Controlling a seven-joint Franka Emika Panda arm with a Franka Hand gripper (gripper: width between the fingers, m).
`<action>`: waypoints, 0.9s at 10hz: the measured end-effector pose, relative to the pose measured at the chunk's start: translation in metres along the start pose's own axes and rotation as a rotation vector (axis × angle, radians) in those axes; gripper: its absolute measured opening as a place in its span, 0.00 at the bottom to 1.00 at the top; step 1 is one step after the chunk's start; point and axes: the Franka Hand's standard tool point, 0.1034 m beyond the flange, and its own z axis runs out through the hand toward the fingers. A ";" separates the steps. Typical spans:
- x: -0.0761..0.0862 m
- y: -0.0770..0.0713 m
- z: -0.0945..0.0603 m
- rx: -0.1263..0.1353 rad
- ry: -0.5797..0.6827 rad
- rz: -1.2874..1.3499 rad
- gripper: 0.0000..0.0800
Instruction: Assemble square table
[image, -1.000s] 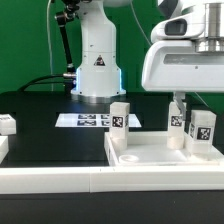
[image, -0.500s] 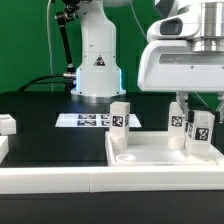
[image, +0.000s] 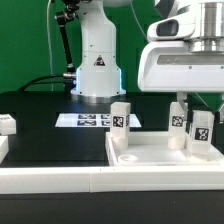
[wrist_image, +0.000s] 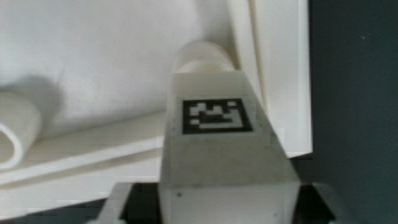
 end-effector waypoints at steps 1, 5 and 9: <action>0.000 0.001 0.000 -0.001 0.004 0.123 0.36; 0.001 0.006 0.001 -0.001 0.010 0.484 0.36; -0.003 0.004 0.001 -0.038 -0.035 0.906 0.36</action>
Offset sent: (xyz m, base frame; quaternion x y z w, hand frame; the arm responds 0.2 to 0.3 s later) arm -0.0068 0.0035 -0.0092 0.0121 -0.0142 0.2059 0.9784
